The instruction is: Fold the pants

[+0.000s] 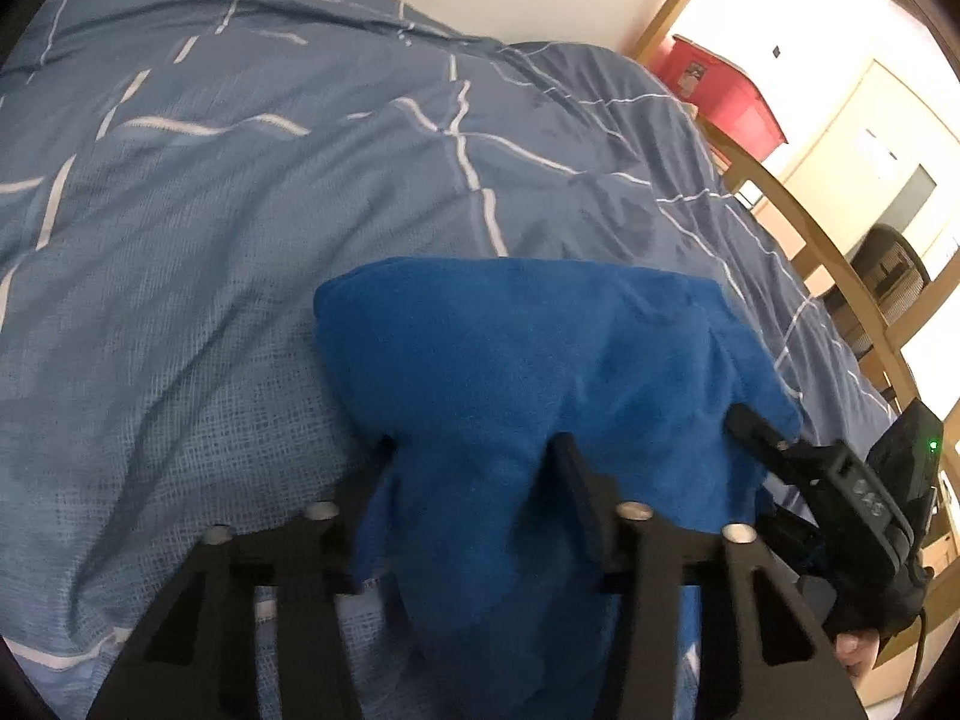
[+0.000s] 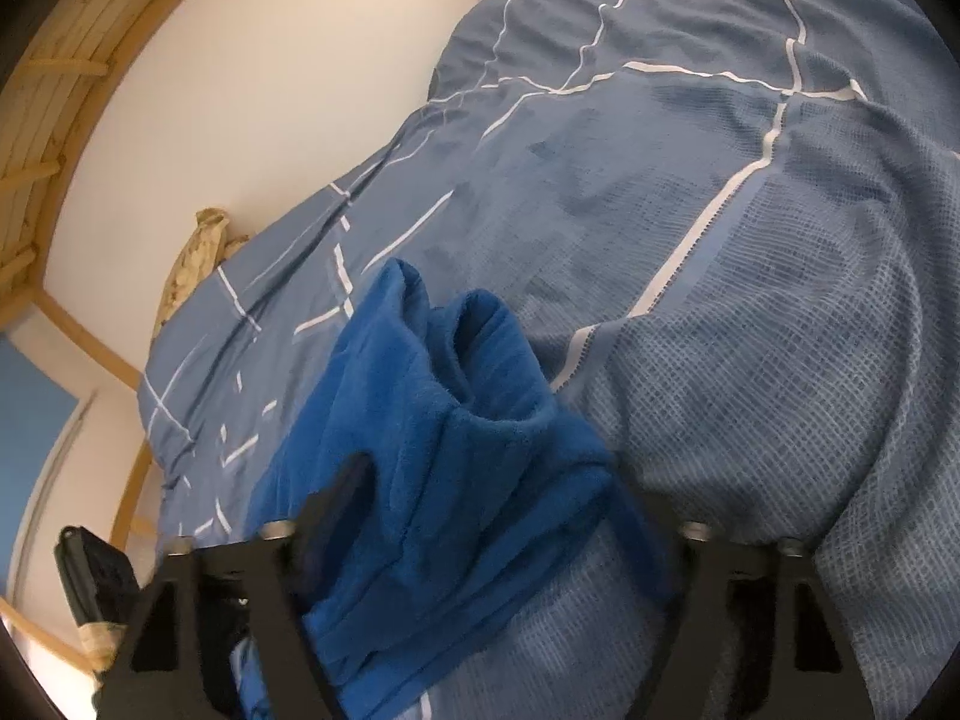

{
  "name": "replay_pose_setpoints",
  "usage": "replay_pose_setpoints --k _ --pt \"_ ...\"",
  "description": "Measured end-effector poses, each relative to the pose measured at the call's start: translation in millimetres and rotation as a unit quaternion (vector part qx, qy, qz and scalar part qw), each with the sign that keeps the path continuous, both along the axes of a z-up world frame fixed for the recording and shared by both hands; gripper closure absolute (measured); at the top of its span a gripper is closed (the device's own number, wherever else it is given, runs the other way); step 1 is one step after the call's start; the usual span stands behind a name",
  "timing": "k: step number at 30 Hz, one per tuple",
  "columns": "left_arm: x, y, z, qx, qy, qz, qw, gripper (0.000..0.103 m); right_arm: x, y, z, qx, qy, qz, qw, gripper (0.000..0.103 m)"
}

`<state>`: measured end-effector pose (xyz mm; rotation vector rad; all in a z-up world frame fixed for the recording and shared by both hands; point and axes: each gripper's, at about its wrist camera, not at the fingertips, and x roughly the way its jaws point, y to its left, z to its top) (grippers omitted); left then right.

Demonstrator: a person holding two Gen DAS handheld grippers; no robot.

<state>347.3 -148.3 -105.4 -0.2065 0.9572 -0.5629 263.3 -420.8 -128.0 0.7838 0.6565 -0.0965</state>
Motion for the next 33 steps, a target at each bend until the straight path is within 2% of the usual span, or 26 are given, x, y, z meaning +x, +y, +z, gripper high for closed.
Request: replay_pose_setpoints --k 2,5,7,13,19,25,33 --pt "-4.5 -1.6 7.0 0.006 -0.013 -0.004 0.9999 0.072 -2.6 0.8 2.9 0.001 -0.003 0.006 1.000 0.056" --pt "-9.0 1.3 17.6 0.001 -0.024 0.003 0.9997 0.076 -7.5 5.7 13.8 -0.018 -0.004 0.009 1.000 0.069" --pt "-11.7 3.7 24.3 -0.003 -0.028 0.009 0.9996 0.077 -9.8 14.2 26.0 -0.051 -0.007 0.016 0.999 0.072" --pt "-28.8 23.8 54.9 0.000 -0.060 0.020 0.9980 0.078 -27.3 39.4 63.3 -0.087 -0.039 0.035 0.995 0.074" --pt "-59.2 77.2 99.9 0.002 -0.106 0.036 0.9937 0.078 -49.7 89.6 102.5 -0.109 -0.084 0.056 0.989 0.074" --pt "-86.4 157.1 139.6 0.031 -0.143 0.072 0.9866 0.078 -56.8 164.5 133.5 -0.097 -0.122 0.100 0.983 0.074" --pt "-104.7 282.4 178.9 0.106 -0.176 0.132 0.9698 0.078 -37.7 282.3 151.5 -0.071 -0.147 0.185 0.969 0.074"
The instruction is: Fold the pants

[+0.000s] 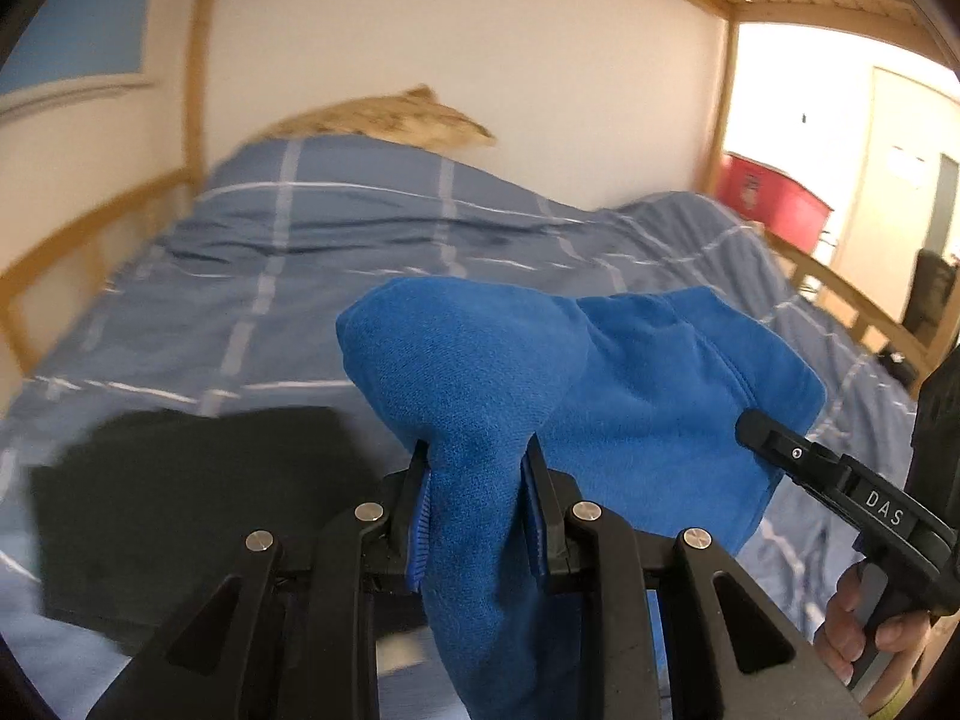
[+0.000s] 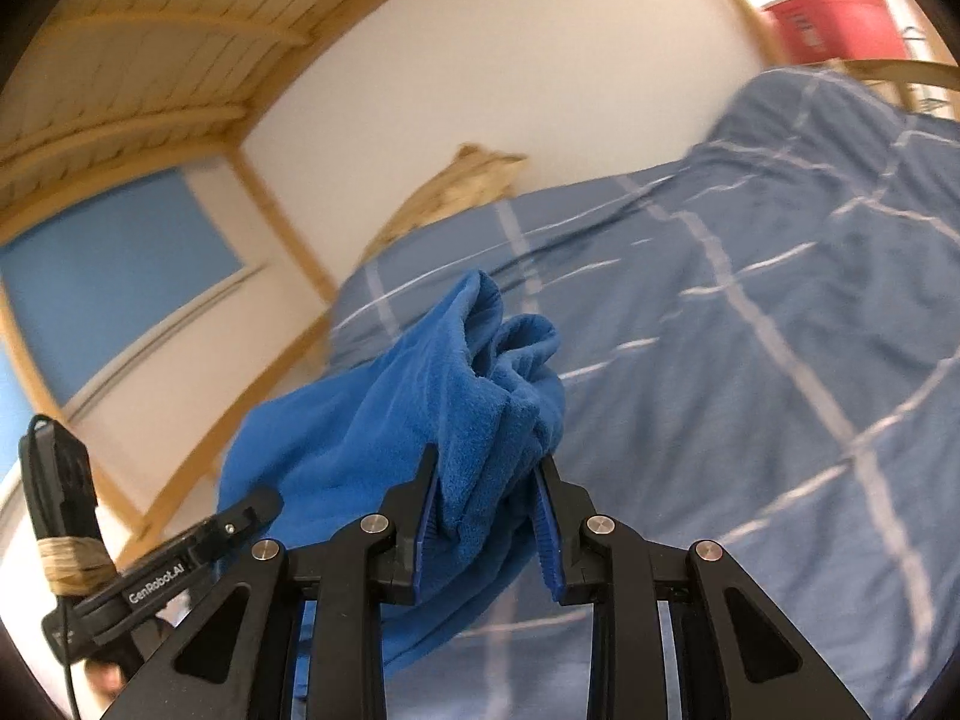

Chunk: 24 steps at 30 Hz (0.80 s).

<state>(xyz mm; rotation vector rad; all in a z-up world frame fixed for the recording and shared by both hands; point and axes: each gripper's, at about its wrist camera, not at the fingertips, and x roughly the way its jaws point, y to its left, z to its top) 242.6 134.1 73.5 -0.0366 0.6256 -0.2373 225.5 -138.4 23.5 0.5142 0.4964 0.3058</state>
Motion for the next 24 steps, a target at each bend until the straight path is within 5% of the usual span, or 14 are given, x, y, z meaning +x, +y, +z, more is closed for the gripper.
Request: replay_pose_setpoints --k 11,18,23,24 --pt "13.4 133.8 8.0 0.067 0.017 0.079 0.9945 0.078 39.9 151.6 -9.5 0.016 0.003 0.099 0.995 0.074" --pt "32.3 155.4 -27.8 0.067 0.071 0.075 0.9924 0.072 49.2 174.1 -41.0 -0.004 0.045 0.101 0.994 0.071" --pt "24.2 154.9 -29.3 0.125 0.044 0.103 0.9858 0.030 42.0 165.4 -47.5 -0.041 0.085 0.077 0.993 0.047" --pt "21.7 154.3 -29.2 0.130 0.044 0.101 0.9854 0.030 37.7 163.6 -45.1 -0.050 0.089 0.070 0.992 0.047"
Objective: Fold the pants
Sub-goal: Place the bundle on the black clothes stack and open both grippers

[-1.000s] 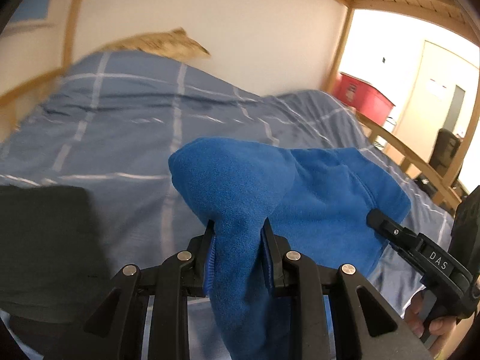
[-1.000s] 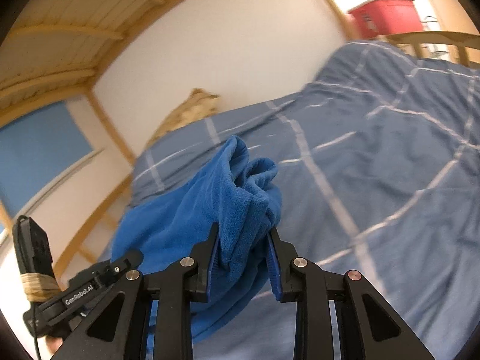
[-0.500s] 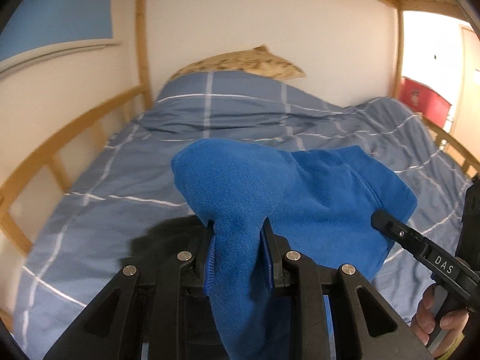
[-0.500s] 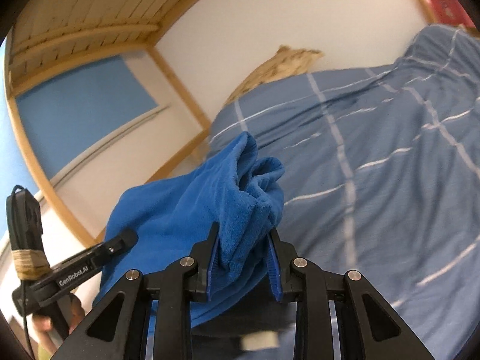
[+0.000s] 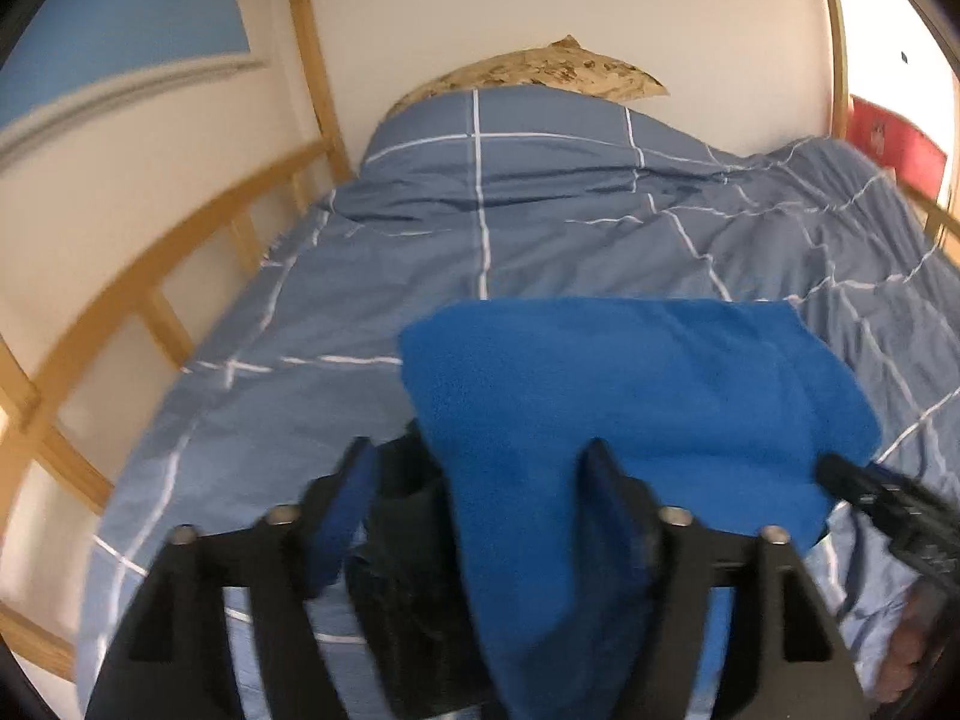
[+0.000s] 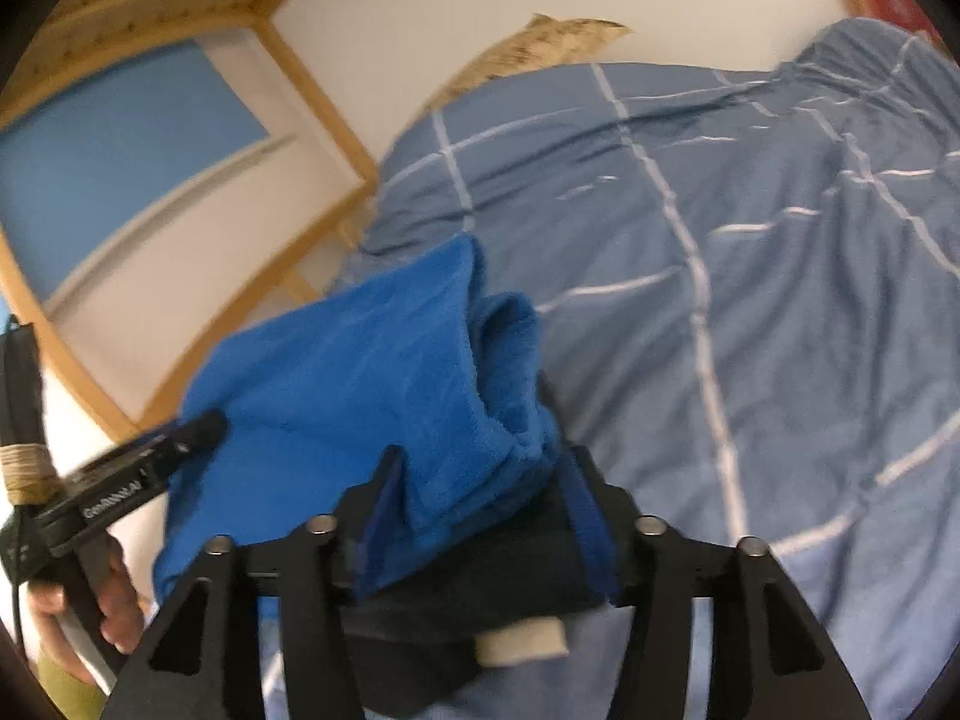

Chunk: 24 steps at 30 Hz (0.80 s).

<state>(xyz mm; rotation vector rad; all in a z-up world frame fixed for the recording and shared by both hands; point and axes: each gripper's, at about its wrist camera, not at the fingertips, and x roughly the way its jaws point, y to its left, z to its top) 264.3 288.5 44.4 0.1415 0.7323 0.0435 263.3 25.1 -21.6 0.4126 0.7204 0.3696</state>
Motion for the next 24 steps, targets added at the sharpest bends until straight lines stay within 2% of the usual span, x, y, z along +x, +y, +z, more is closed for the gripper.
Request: replay_pose_setpoints --k 2,4,7,9,12,14,16,20,24 --pt "-3.0 0.3 2.6 0.002 -0.001 0.004 1.0000 0.030 -18.0 -0.8 15.7 -0.023 -0.025 -0.012 0.999 0.045" --pt "-9.8 0.8 10.6 0.010 -0.014 0.025 0.9995 0.030 -36.6 3.8 38.4 -0.062 -0.080 -0.027 0.994 0.043" --pt "-24.5 2.6 26.1 0.021 -0.049 0.050 0.9973 0.028 -43.1 6.6 63.3 -0.090 -0.116 -0.007 0.989 0.042" --pt "-42.6 -0.5 36.3 0.038 -0.066 0.074 0.9944 0.028 -41.7 2.0 70.9 -0.088 -0.123 -0.006 0.988 0.042" --pt "-68.9 -11.5 45.5 0.028 -0.079 0.064 0.9945 0.023 -41.3 -8.8 78.6 -0.098 -0.122 0.007 0.988 0.041" --pt "-91.3 -25.7 49.9 0.026 -0.087 0.057 0.9942 0.017 -49.4 -19.9 84.3 -0.107 -0.129 0.009 0.986 0.024" --pt "-111.9 -42.8 52.3 0.031 -0.102 0.051 0.9930 0.009 -63.4 -32.0 89.8 -0.115 -0.147 0.009 0.982 0.016" --pt "-143.8 -79.9 52.1 0.028 -0.111 0.024 0.9932 0.005 -95.0 -53.9 102.3 -0.148 -0.161 0.004 0.976 0.009" --pt "-172.8 -110.1 48.1 -0.009 -0.113 0.016 0.9934 0.000 -126.1 -79.1 109.2 -0.170 -0.173 0.010 0.970 0.007"
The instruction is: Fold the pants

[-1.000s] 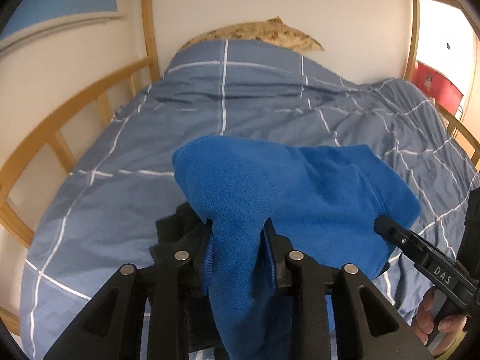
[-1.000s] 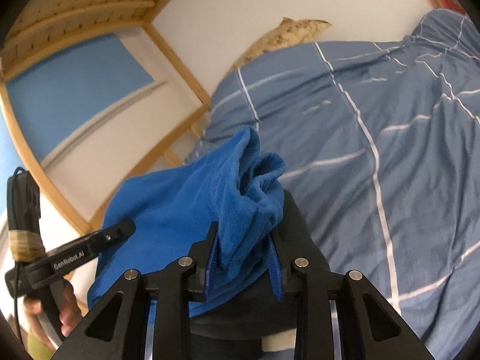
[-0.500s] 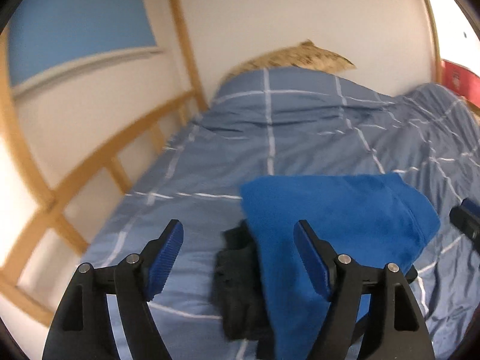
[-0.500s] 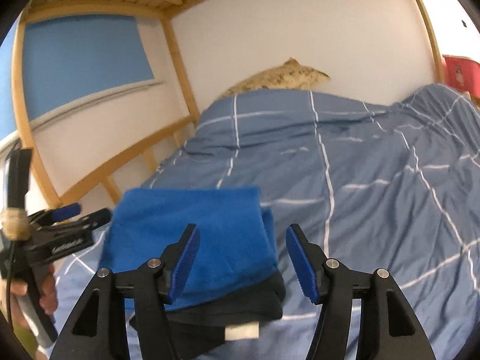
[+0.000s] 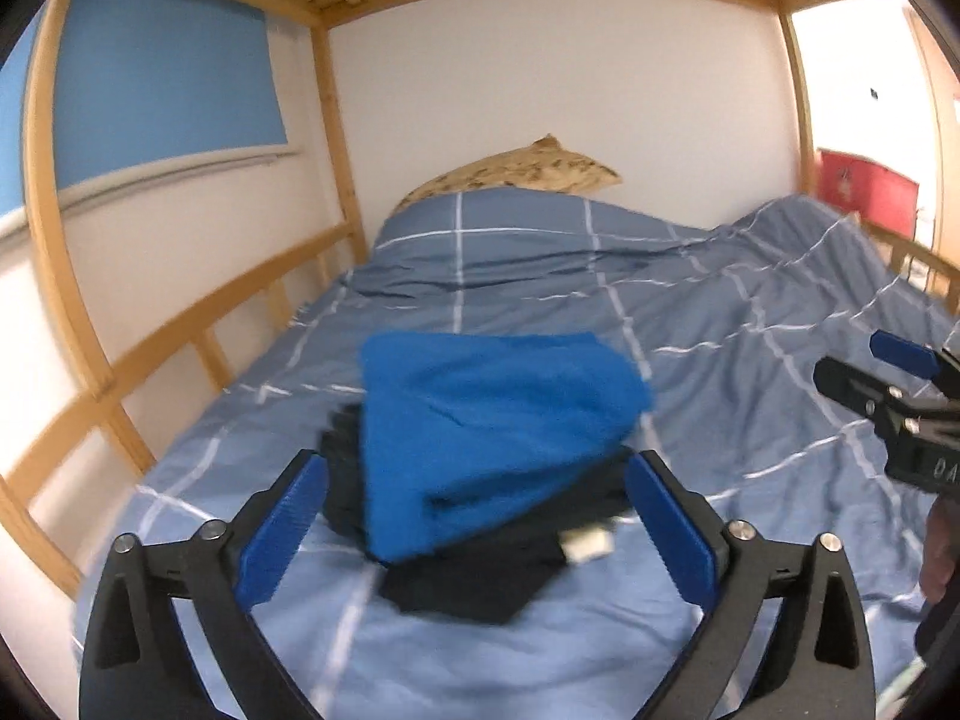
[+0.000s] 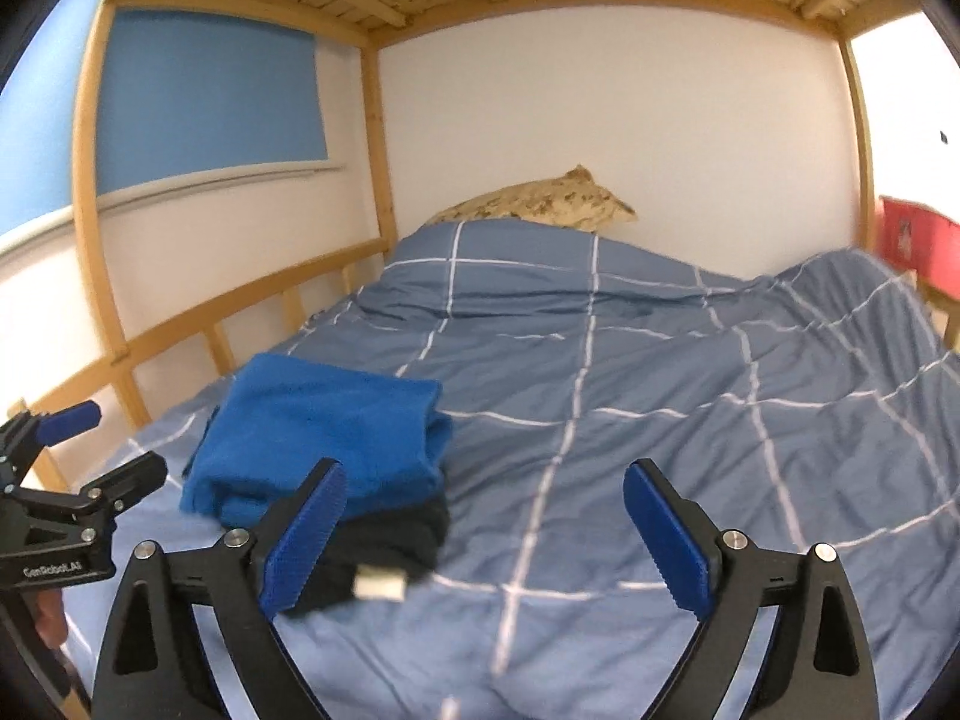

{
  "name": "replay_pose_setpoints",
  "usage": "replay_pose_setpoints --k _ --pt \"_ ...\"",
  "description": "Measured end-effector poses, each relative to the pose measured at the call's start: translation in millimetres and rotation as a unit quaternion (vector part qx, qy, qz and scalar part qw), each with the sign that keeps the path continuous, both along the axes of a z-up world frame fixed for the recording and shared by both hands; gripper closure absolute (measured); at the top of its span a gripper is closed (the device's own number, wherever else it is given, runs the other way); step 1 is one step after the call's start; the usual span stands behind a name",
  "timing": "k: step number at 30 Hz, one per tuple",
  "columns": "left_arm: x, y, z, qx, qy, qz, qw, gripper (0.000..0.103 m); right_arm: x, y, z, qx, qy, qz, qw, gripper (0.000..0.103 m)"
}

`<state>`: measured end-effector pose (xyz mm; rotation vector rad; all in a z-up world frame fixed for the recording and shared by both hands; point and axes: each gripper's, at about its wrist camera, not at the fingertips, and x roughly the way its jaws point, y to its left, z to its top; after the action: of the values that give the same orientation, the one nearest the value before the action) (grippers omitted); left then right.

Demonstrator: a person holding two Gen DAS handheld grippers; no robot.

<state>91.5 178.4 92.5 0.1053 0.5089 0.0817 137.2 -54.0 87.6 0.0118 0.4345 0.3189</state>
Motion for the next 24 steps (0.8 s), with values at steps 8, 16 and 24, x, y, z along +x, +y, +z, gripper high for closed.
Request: replay_pose_setpoints --k 8,16,24 --pt "-41.1 -46.7 -15.9 -0.006 0.001 0.027 0.9996 0.000 -57.3 -45.2 -9.6 -0.050 0.000 -0.025 0.998 0.003" --pt "-72.4 -85.5 -25.8 -0.002 0.005 -0.001 1.0000 0.000 -94.3 -78.9 -22.7 -0.022 0.024 -0.047 0.998 0.003" --pt "-82.5 -102.4 -32.7 -0.018 0.015 -0.005 0.9997 0.000 -112.8 -101.8 -34.0 -0.011 0.041 -0.062 0.997 0.003"
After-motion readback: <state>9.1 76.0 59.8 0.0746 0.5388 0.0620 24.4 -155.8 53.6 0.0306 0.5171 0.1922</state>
